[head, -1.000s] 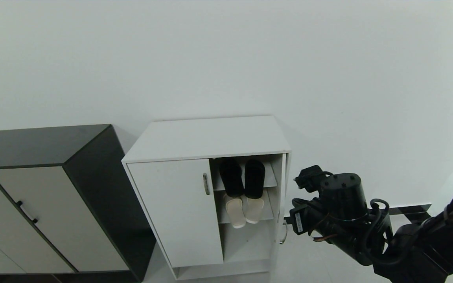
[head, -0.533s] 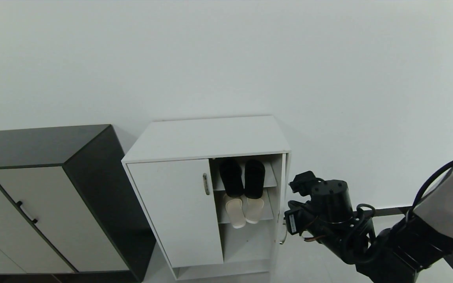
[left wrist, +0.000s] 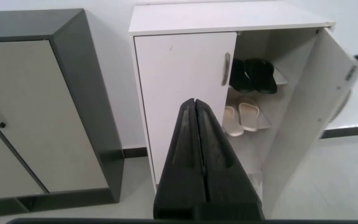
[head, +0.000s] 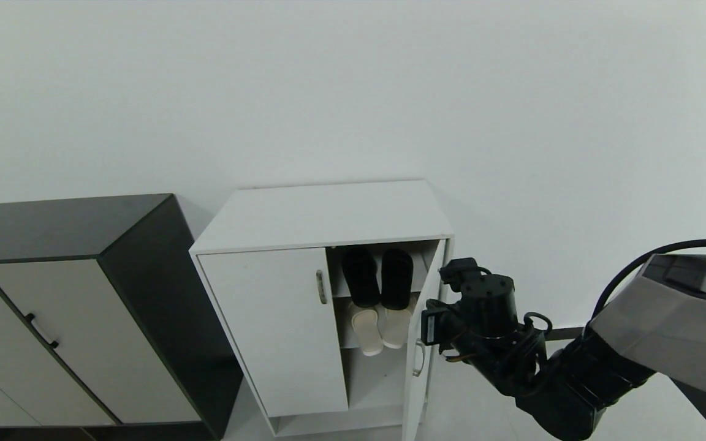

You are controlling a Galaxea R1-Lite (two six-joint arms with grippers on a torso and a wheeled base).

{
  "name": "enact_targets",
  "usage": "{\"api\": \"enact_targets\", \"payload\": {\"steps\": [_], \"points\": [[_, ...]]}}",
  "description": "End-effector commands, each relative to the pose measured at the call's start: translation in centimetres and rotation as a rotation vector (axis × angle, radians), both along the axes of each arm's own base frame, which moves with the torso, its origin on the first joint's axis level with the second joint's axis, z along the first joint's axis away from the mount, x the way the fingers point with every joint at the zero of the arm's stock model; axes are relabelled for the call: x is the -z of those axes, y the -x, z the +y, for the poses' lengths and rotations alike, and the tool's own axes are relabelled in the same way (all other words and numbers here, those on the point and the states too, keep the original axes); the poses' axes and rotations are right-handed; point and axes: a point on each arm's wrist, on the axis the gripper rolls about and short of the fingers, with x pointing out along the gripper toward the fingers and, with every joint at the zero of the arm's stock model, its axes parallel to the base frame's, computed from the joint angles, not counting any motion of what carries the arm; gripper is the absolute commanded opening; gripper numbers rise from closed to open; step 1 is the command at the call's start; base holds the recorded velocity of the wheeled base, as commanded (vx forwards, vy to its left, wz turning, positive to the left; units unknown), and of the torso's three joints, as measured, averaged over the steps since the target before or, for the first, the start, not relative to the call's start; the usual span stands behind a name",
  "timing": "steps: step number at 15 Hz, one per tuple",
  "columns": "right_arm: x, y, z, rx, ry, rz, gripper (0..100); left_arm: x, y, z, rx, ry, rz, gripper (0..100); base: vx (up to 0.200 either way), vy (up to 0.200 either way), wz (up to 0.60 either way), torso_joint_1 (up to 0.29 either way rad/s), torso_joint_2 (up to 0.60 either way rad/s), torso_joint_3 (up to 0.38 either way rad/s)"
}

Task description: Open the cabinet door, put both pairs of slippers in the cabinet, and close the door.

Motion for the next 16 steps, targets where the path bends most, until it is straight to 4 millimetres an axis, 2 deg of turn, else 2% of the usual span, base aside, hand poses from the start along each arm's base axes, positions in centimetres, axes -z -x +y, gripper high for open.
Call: {"api": "enact_targets", "payload": {"steps": [1,4,7,8,10,16], "points": [[0.3,-0.2,0.8,-0.011,-0.021,-0.019,0,0.0,0.0,0.0,0.000,-0.001,0.001,0,0.000,0.000,0.00,0.000,0.00,0.000],[-0.1,0.5,0.4,-0.066,-0.072,-0.059,0,0.0,0.0,0.0,0.000,0.001,0.001,0,0.000,0.000,0.00,0.000,0.00,0.000],[0.3,3.9,-2.4,-0.328,-0.072,0.006,0,0.0,0.0,0.0,-0.001,0.001,0.001,0,0.000,0.000,0.00,0.000,0.00,0.000],[0.6,4.8,-3.6,-0.420,-0.054,0.007,0,0.0,0.0,0.0,-0.001,0.001,0.001,0,0.200,0.000,0.00,-0.002,0.01,0.002],[1.4,5.6,-4.7,-0.503,-0.007,-0.004,0,0.0,0.0,0.0,-0.001,0.001,0.001,0,0.200,0.000,0.00,-0.007,-0.01,0.007],[2.5,6.1,-4.9,-0.549,0.006,0.041,0,0.0,0.0,0.0,-0.001,0.001,0.001,0,0.200,0.000,0.00,0.002,0.01,0.006]]}}
